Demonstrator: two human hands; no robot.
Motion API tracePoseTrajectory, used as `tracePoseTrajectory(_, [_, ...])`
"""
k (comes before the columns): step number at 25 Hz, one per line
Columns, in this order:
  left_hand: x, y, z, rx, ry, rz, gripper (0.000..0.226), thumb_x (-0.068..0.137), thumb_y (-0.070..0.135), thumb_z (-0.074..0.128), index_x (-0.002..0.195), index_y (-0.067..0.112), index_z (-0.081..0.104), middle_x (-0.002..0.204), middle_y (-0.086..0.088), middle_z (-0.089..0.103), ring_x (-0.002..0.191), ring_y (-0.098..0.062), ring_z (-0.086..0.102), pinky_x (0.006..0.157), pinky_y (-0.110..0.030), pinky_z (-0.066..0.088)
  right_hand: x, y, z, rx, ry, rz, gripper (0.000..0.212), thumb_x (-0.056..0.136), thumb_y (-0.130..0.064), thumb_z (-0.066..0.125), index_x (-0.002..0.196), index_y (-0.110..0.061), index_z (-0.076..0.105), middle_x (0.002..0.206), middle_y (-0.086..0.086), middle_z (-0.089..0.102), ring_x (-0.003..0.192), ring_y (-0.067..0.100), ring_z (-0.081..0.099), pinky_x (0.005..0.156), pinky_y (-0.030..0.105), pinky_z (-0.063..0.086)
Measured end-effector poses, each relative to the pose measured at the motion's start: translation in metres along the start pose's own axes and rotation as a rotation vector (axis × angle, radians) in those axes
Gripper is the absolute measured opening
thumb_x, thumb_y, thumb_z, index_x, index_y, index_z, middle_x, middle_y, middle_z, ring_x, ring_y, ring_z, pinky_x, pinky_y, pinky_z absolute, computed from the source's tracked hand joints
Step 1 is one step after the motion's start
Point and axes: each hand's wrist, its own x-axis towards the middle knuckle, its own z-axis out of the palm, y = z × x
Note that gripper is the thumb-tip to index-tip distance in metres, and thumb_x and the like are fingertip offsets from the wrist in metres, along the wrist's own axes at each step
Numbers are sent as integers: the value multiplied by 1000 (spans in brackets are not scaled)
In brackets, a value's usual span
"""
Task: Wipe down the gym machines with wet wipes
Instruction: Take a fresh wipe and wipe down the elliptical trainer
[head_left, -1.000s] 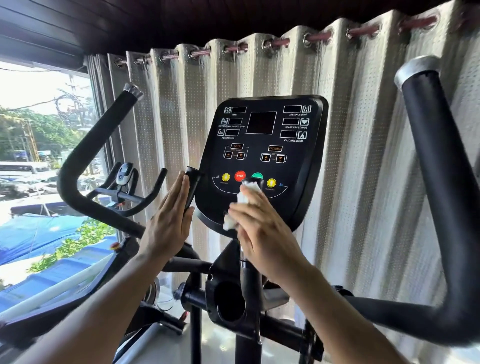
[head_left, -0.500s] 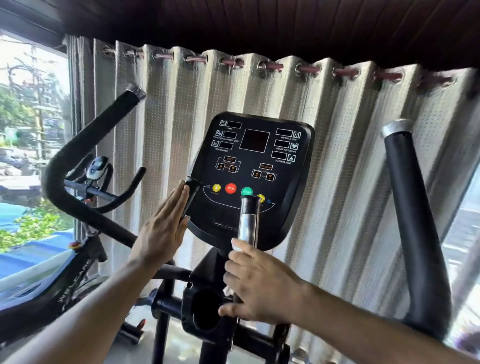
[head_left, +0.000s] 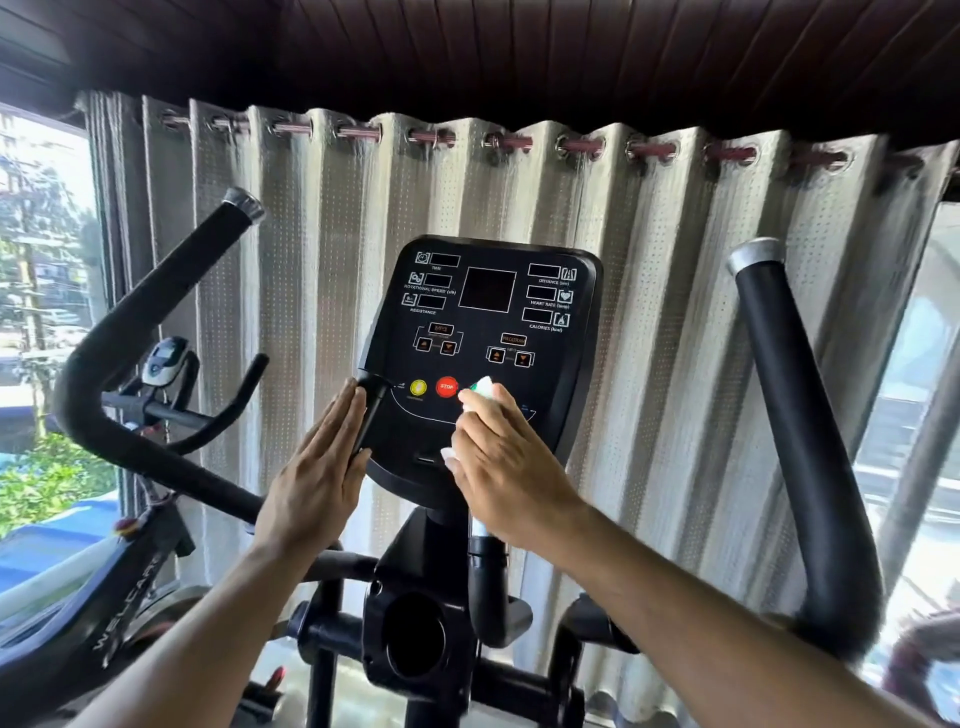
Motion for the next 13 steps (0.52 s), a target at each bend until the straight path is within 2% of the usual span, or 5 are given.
tracePoseTrajectory(3, [0,0,-2,8,12,-6,64,106,23,48,164,16,21,172,6,18,155,-10,24,104,-35,50,-28,-31,13,435,168,259,37,110,-22,45,141,-3,52,150,10,45,155,23,23,126,45,22])
tracePoseTrajectory(5, [0,3,-1,3,11,-16,66,104,28,46,164,16,21,172,7,18,155,-10,25,103,-33,49,-32,-56,15,657,152,460,71,109,-42,40,163,-8,9,171,9,6,159,20,1,129,33,8])
tracePoseTrajectory(7, [0,3,0,9,15,-7,67,103,30,45,164,17,22,171,7,19,154,-12,28,100,-34,51,-15,-57,8,898,78,723,83,103,-55,44,164,-14,4,170,-1,12,157,12,12,123,23,18])
tracePoseTrajectory(10, [0,2,-1,13,21,-1,67,103,30,46,164,18,21,171,9,19,154,-10,28,92,-33,56,32,-13,-10,1566,20,1193,56,97,-62,53,119,-11,60,104,4,70,96,25,67,81,31,54])
tracePoseTrajectory(13, [0,2,0,30,27,-11,67,102,31,47,164,19,23,170,10,22,151,-11,34,81,-34,61,52,23,-18,2065,0,1323,74,95,-70,45,95,2,64,72,21,67,61,30,56,65,39,51])
